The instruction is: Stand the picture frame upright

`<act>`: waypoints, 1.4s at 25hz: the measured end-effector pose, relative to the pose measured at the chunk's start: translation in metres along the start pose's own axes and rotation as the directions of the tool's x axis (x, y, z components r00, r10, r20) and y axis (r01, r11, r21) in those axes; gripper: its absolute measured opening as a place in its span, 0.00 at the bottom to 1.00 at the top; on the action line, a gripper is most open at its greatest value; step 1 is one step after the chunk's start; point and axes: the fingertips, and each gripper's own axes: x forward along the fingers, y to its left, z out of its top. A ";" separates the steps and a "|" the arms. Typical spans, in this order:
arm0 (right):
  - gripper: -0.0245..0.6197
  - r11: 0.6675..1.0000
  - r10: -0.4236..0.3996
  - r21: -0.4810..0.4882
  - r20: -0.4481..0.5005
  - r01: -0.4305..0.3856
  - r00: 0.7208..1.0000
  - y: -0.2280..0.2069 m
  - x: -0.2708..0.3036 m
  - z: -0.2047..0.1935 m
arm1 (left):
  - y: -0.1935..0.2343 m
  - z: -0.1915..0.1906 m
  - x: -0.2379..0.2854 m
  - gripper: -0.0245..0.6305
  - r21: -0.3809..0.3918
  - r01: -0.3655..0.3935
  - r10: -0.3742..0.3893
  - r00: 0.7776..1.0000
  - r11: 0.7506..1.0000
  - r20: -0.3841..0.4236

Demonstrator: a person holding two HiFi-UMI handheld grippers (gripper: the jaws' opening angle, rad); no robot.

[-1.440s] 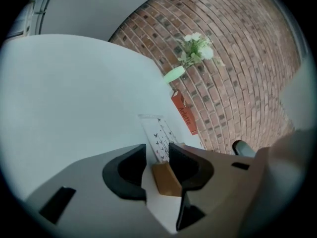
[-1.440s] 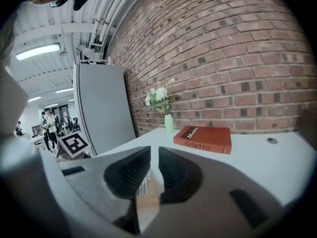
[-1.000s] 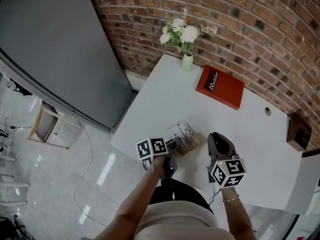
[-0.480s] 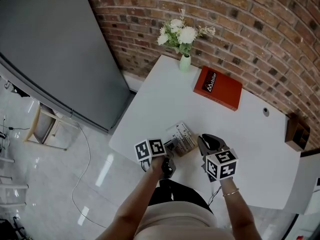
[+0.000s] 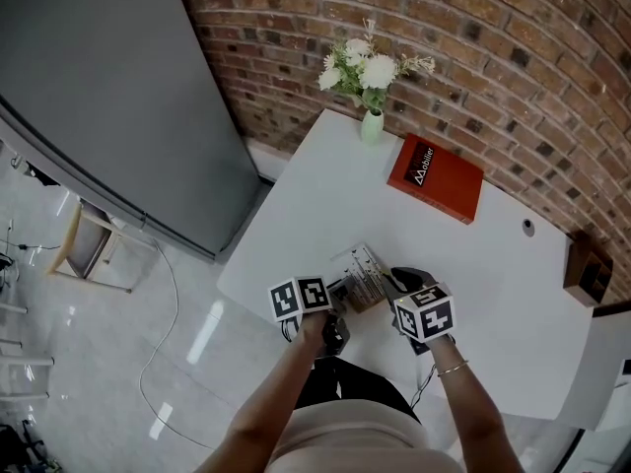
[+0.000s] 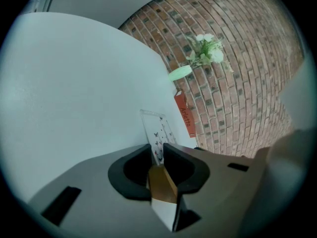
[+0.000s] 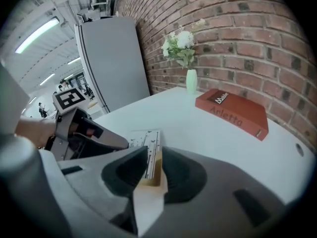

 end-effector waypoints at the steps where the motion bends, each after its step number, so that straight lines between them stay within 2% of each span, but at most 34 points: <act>1: 0.16 1.000 -0.001 -0.005 -0.013 0.001 1.000 -0.001 0.002 -0.002 | 0.000 0.000 0.000 0.14 -0.001 0.000 0.000 1.000 1.000 0.000; 12: 0.16 0.999 0.001 -0.034 -0.171 -0.007 0.985 -0.004 0.018 -0.012 | 0.000 0.000 -0.001 0.14 0.001 0.003 -0.003 1.000 1.000 -0.012; 17: 0.15 0.999 -0.007 -0.049 -0.212 -0.004 0.977 -0.004 0.021 -0.013 | 0.001 0.000 0.000 0.14 0.011 0.003 -0.003 1.000 1.000 -0.026; 22: 0.14 0.997 -0.032 -0.079 -0.192 0.017 0.981 -0.003 0.019 -0.012 | -0.002 0.001 -0.001 0.13 0.022 0.007 -0.007 0.999 1.000 -0.036; 25: 0.13 0.998 -0.040 -0.056 -0.157 0.032 0.987 -0.004 0.014 -0.012 | -0.008 0.004 -0.003 0.12 0.045 0.018 -0.017 0.999 0.999 -0.034; 30: 0.13 0.997 -0.074 -0.018 -0.107 0.073 0.991 -0.008 0.006 -0.013 | -0.023 0.006 -0.006 0.11 0.134 0.032 -0.027 0.999 0.990 -0.040; 35: 0.12 0.993 -0.112 0.026 -0.058 0.114 0.992 -0.012 -0.004 -0.015 | -0.039 0.007 -0.008 0.09 0.233 0.052 -0.040 0.998 0.971 -0.056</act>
